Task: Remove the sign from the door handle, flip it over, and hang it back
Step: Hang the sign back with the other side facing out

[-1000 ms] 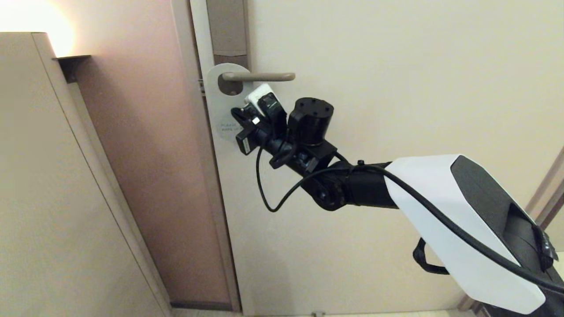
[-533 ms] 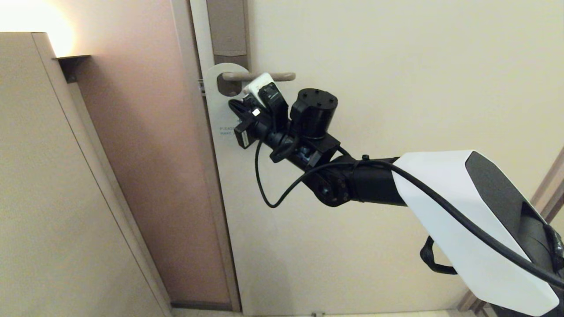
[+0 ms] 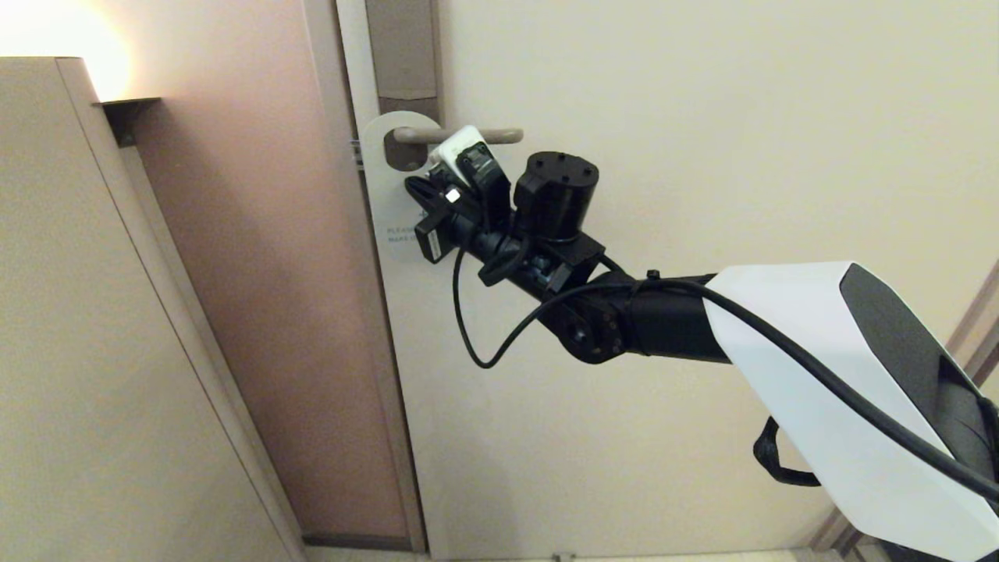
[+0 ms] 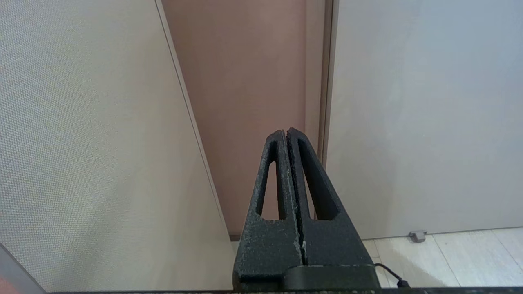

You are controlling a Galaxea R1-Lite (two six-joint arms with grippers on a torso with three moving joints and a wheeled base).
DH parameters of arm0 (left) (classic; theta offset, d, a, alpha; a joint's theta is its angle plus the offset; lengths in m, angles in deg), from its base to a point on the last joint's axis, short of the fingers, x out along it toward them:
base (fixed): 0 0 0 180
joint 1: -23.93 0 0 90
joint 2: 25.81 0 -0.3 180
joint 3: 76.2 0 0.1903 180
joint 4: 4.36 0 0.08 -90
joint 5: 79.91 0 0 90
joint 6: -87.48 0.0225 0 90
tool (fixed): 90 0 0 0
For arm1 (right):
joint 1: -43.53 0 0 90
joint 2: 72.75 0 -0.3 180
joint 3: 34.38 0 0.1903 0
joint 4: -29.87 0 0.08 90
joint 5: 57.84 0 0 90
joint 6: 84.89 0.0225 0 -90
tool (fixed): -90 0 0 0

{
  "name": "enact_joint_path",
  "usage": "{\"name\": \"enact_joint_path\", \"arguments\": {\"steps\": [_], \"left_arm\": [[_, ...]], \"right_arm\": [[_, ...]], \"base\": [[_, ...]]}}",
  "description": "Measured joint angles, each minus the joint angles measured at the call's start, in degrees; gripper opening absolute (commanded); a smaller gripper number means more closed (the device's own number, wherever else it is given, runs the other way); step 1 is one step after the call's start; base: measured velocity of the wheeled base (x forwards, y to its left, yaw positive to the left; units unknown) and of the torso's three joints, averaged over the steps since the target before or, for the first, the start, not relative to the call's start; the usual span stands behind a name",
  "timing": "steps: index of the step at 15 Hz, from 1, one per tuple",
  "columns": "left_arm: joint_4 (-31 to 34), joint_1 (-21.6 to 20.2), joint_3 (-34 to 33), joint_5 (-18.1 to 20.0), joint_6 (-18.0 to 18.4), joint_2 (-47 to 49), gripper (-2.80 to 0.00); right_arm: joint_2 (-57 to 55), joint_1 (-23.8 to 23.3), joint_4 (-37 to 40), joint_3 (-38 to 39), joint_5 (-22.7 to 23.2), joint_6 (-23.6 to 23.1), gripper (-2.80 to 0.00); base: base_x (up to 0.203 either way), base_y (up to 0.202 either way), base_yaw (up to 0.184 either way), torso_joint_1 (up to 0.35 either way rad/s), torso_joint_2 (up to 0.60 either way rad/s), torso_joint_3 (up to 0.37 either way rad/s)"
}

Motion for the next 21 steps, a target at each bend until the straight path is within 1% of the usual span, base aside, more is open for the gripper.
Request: {"name": "enact_joint_path", "arguments": {"steps": [7, 13, 18, 21], "left_arm": [[0.0, 0.0, 0.0, 0.0, 0.0, 0.0, -2.80], [0.0, 0.0, 0.0, 0.0, 0.0, 0.0, -2.80], [0.0, 0.0, 0.0, 0.0, 0.0, 0.0, -2.80], [0.0, 0.0, 0.0, 0.0, 0.0, 0.0, -2.80]], "right_arm": [[1.3, 0.0, 0.0, 2.5, 0.0, 0.0, -2.80], [5.6, -0.7, 2.9, 8.9, 0.0, 0.0, -2.80], [10.3, -2.1, 4.7, 16.0, -0.2, -0.2, -2.80], [14.3, -4.0, 8.3, 21.1, -1.8, -0.2, -2.80]], "base": [[0.000, 0.000, 0.000, 0.000, 0.00, 0.000], [0.000, 0.000, 0.000, 0.000, 0.00, 0.000], [0.000, 0.000, 0.000, 0.000, 0.00, 0.000], [0.000, 0.000, 0.000, 0.000, 0.00, 0.000]]}}
